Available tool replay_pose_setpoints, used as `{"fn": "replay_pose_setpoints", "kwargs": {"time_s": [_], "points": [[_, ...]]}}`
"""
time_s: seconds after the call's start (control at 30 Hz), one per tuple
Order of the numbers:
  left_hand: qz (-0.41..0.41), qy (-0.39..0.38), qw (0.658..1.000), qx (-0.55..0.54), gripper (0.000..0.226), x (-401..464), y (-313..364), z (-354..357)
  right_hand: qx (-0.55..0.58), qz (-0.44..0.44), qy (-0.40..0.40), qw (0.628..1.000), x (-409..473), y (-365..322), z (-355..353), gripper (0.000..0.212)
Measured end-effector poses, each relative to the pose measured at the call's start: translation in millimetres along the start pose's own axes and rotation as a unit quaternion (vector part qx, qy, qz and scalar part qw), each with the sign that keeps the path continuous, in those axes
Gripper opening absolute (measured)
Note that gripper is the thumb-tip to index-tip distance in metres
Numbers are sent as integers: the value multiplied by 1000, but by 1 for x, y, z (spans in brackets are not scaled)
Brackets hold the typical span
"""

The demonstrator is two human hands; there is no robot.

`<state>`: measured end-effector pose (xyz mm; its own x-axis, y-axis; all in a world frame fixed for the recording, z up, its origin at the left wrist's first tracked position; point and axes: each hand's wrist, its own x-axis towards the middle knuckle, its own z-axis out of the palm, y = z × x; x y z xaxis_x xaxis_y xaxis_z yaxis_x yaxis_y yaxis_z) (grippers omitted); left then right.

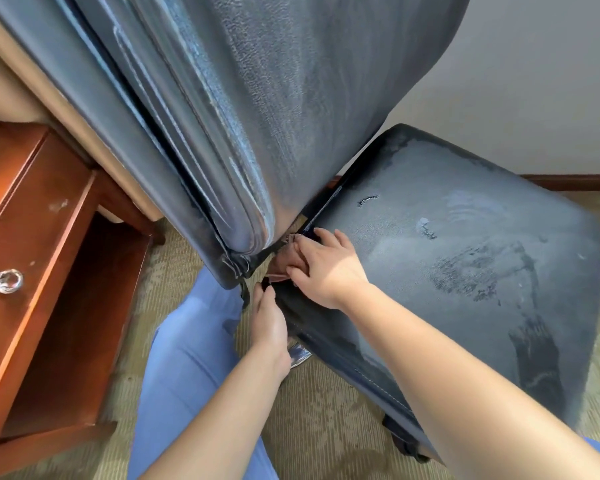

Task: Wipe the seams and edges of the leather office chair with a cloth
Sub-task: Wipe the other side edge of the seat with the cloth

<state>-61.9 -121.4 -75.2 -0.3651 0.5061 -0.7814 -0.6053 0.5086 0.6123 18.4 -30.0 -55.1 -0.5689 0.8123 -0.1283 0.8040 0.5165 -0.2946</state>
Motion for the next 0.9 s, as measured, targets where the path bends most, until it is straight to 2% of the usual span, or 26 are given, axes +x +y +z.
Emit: {"fn": "replay_pose_setpoints", "kwargs": {"time_s": [0.07,0.17,0.23,0.3,0.37,0.43,0.53,0.63,0.8,0.9], "points": [[-5,14,1000,-9,40,-2,1,2,11,-35,13,999,-8,-7,6,28],[-13,33,999,-15,36,-3,2,7,9,-77,4,997,-17,-8,9,32],[-18,45,999,-11,44,0,3,9,-8,-59,-8,998,-8,3,4,39],[-15,47,999,0,49,2,4,9,1,-3,-14,1000,4,13,-5,43],[-3,42,999,25,49,3,6,10,8,41,-11,999,13,17,-10,39],[38,52,995,81,50,2,7,12,8,33,-8,999,11,12,-7,30],[120,83,974,176,51,2,2,16,27,-41,-8,999,-1,4,1,19],[159,97,956,227,54,-1,-1,20,-8,-70,-16,997,0,12,0,33],[199,90,929,299,59,-1,-1,19,13,19,-2,1000,18,27,-11,34],[233,77,894,374,56,-1,2,19,17,4,8,1000,17,23,-5,24]]}}
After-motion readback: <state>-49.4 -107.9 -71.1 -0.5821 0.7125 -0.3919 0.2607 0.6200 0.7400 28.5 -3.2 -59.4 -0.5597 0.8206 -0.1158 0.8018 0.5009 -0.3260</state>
